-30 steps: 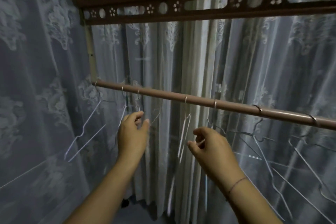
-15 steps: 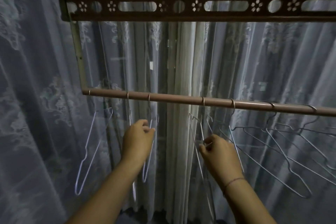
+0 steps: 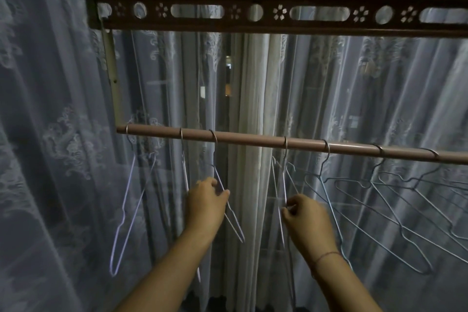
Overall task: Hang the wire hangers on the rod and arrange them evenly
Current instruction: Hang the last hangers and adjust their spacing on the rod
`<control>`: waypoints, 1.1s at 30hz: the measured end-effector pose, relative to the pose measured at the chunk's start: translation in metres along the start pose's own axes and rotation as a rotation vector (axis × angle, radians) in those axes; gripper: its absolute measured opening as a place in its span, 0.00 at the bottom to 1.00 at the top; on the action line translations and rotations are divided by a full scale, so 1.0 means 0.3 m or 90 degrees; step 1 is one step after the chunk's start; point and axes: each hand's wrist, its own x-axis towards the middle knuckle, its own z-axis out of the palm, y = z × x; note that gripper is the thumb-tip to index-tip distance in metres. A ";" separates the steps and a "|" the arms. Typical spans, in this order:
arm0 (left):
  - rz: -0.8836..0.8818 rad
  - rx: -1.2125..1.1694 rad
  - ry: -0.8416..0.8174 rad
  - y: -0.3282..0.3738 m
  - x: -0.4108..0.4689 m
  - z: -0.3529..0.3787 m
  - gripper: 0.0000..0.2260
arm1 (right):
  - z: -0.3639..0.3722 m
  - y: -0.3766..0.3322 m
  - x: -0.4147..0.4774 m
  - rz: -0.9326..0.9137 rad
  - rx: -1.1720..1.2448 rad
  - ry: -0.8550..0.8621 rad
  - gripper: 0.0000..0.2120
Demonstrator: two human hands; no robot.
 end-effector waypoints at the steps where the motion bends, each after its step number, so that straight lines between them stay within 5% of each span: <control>1: -0.006 -0.006 0.006 -0.001 0.008 0.003 0.13 | 0.000 0.000 0.002 -0.002 0.005 -0.002 0.05; 13: -0.102 -0.264 -0.023 -0.006 0.040 0.004 0.16 | 0.025 -0.010 -0.007 -0.074 0.017 -0.002 0.08; 33: -0.038 -0.275 -0.056 -0.047 0.031 0.001 0.16 | 0.068 -0.048 0.004 -0.077 0.026 -0.009 0.07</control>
